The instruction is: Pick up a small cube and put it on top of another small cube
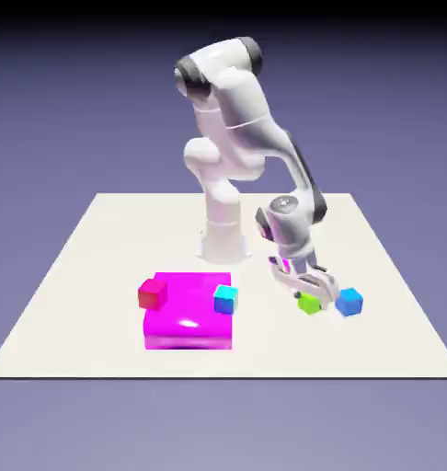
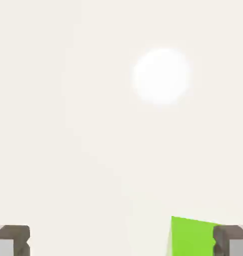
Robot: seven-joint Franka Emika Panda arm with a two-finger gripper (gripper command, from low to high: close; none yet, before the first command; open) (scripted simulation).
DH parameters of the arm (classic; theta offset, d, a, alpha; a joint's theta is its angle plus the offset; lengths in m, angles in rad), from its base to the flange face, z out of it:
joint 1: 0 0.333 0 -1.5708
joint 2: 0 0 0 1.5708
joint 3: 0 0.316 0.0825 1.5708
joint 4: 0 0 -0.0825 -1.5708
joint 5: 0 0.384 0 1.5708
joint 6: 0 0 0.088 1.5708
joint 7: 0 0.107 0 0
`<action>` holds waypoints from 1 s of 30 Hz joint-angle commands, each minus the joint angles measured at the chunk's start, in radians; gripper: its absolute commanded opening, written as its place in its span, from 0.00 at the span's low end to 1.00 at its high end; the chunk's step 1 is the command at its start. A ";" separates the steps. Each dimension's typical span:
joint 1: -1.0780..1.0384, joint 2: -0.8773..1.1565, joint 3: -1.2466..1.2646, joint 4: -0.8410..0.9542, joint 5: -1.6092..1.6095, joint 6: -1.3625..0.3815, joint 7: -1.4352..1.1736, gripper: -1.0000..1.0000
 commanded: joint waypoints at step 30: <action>-0.052 0.072 0.098 0.084 0.120 -0.162 0.129 0.00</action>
